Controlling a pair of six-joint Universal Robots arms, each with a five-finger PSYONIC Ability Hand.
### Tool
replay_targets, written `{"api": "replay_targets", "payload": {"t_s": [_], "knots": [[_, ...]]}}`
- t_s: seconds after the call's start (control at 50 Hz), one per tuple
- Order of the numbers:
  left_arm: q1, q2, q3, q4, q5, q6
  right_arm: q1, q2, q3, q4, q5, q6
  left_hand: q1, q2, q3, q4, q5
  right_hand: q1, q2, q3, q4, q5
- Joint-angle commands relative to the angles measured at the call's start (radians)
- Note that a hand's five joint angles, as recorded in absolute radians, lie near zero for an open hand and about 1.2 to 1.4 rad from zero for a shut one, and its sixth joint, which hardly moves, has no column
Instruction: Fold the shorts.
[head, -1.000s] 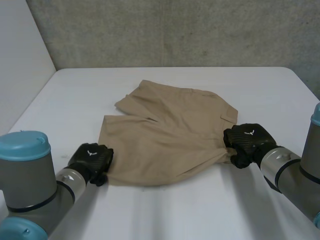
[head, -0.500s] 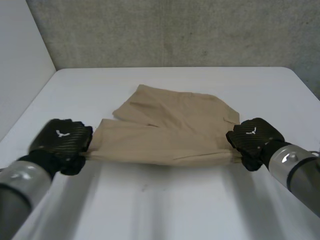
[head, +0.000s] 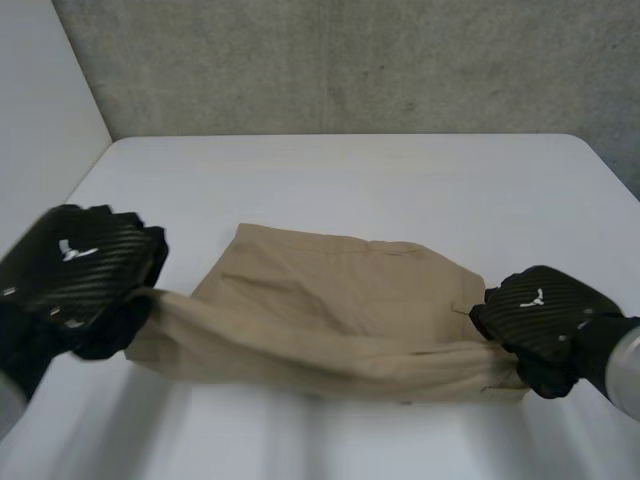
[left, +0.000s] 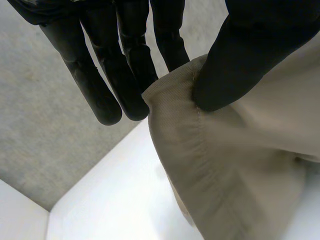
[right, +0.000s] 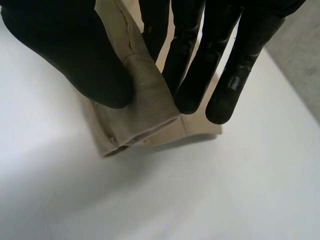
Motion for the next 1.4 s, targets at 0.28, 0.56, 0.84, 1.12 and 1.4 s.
{"api": "replay_targets", "payload": {"t_s": [0.28,0.56,0.84,1.12,1.4], "knots": [[-0.051,-1.022,0.689,0.387,-0.063,0.068,0.058,0.635,-0.517,-0.215,0.179,0.076,0.26,0.201,0.206,0.201,0.254,0.45,0.222,0.213,0.204,0.232],[-0.076,-1.409,1.073,0.429,-0.106,0.217,0.096,0.878,-0.744,-0.446,0.224,0.081,0.26,0.201,0.206,0.201,0.254,0.45,0.222,0.213,0.204,0.232],[-0.108,-1.459,1.027,0.696,-0.111,0.222,0.113,0.958,-0.873,-0.535,0.296,0.102,-0.938,-0.997,-0.992,-0.997,-0.944,-0.771,-0.999,-1.009,-1.018,-0.99],[-0.142,-1.018,0.649,0.677,-0.12,0.2,0.096,0.553,-0.668,-0.517,0.29,0.363,-0.961,-1.02,-1.015,-1.02,-0.967,-0.771,-0.999,-1.009,-1.018,-0.99],[-0.111,-0.542,0.227,0.475,-0.117,-0.132,0.053,0.295,-0.148,-0.373,0.087,0.503,-0.955,-1.014,-1.009,-1.014,-0.961,-0.309,-0.537,-0.546,-0.555,-0.527]]}}
